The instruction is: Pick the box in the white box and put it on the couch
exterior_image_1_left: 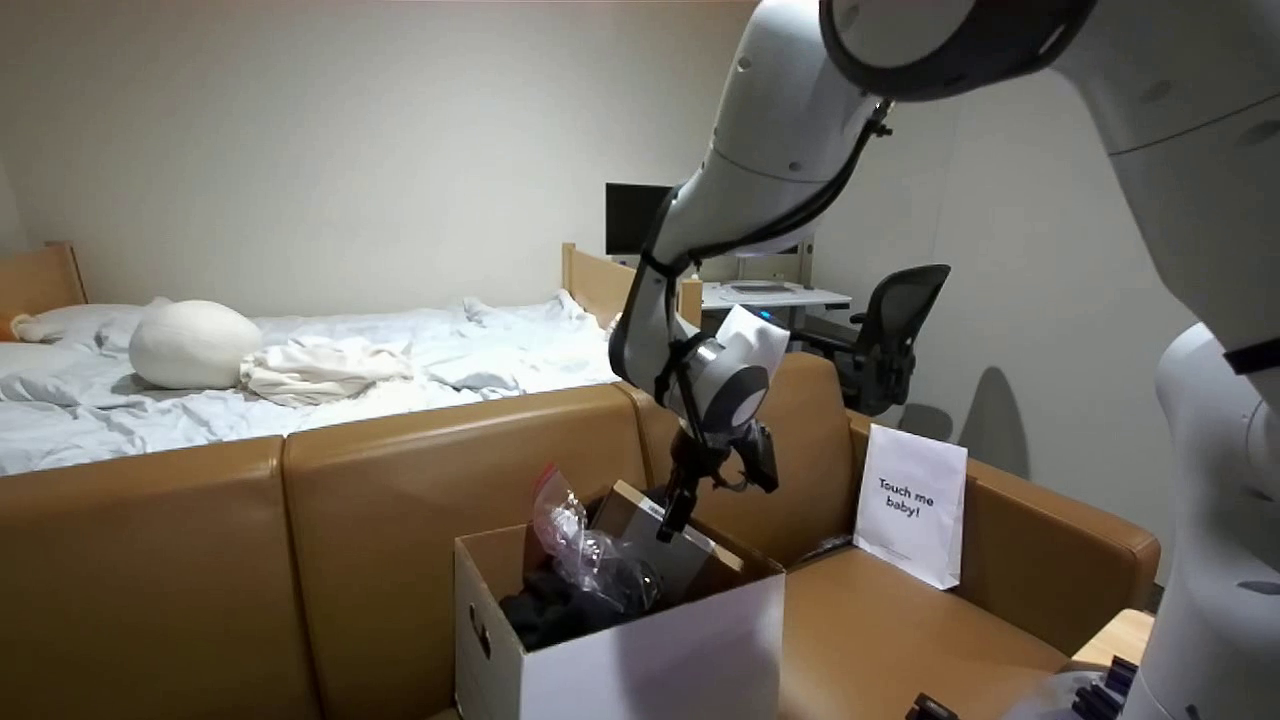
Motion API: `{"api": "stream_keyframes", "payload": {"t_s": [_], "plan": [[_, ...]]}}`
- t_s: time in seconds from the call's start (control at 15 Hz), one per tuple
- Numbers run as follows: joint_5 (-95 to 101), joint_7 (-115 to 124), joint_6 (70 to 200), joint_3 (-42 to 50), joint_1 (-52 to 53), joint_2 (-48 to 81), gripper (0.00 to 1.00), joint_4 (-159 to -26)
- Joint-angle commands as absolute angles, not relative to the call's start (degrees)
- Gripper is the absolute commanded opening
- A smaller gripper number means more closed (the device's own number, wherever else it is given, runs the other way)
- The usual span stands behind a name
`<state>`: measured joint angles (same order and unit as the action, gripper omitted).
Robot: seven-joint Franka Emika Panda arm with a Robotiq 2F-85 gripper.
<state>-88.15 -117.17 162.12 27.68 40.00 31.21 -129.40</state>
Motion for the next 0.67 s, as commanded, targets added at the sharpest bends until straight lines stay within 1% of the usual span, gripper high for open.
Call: {"api": "stream_keyframes", "payload": {"t_s": [0.0, 0.13, 0.2, 0.27, 0.6], "plan": [[-95.76, -125.63, 159.05, 25.71, 35.56, 37.95, 1.0, -122.89], [-98.36, -126.42, 157.55, 24.64, 34.04, 40.81, 1.0, -120.45], [-99.41, -126.63, 157.43, 24.09, 33.64, 42.12, 0.75, -119.39], [-100.13, -126.84, 157.31, 23.79, 33.3, 43.21, 0.74, -118.52], [-100.77, -125.38, 158.35, 23.73, 33.1, 46.33, 0.39, -115.7]]}}
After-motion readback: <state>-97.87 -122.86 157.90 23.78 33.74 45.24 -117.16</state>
